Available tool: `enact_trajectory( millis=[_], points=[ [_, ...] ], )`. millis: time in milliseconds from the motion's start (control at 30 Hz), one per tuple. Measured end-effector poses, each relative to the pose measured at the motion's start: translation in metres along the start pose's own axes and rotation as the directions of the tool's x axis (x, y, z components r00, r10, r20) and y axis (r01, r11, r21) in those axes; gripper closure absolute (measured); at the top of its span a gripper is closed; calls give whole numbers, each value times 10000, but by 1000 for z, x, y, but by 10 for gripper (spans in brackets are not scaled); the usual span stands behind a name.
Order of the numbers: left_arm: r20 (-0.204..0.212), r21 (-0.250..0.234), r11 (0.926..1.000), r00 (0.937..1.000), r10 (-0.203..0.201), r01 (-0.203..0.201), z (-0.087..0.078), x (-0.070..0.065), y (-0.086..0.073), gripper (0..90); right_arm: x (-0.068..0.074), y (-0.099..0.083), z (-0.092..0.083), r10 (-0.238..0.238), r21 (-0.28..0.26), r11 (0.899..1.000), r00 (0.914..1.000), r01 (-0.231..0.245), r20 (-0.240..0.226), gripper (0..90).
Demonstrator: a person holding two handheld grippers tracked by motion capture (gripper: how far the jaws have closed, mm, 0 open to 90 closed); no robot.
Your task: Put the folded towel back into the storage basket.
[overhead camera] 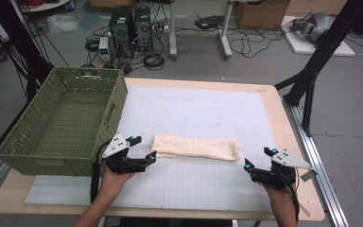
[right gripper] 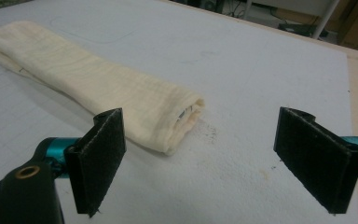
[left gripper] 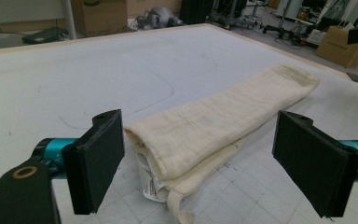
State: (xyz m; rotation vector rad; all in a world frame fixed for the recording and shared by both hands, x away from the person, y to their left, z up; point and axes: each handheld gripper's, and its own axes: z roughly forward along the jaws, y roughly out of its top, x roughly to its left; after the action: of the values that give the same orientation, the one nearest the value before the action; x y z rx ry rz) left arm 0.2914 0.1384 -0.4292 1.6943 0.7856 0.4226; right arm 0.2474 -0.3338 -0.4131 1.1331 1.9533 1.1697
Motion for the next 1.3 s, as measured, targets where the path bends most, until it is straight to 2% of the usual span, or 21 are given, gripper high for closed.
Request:
enact_trajectory(
  millis=[100, 267, 533, 933, 1033, 1167, 1300],
  points=[
    [-79, 218, 9997, 9999, 128, -127, 1, -1, -1, 173, -1, -1, 0, 49, 16, 10000, 10000, -49, -20, 150],
    [-54, 274, 9995, 9998, 165, -164, 1, -2, 0, 174, -1, 0, 0, 86, 4, 10000, 9999, -85, -54, 150],
    [-31, -16, 9997, 9997, 254, -254, 0, -6, 5, 185, 3, 0, -3, 94, -18, 10000, 9999, -94, -74, 150],
    [157, -205, 9998, 9999, -32, 35, -2, -8, 14, 186, 1, -1, -1, 139, 57, 9999, 9999, -138, -75, 150],
    [192, -141, 9999, 9998, -23, 26, -2, -7, 16, 182, 1, -1, -2, 144, 52, 9999, 9999, -144, -71, 150],
    [59, -17, 9998, 9997, -221, 221, -1, -5, 18, 165, 0, -1, -3, 117, 12, 9999, 9999, -117, -25, 150],
    [166, 153, 9997, 9997, -183, 181, 1, -4, 22, 165, 1, -1, -3, 172, 26, 9998, 9998, -172, -29, 151]
  ],
)
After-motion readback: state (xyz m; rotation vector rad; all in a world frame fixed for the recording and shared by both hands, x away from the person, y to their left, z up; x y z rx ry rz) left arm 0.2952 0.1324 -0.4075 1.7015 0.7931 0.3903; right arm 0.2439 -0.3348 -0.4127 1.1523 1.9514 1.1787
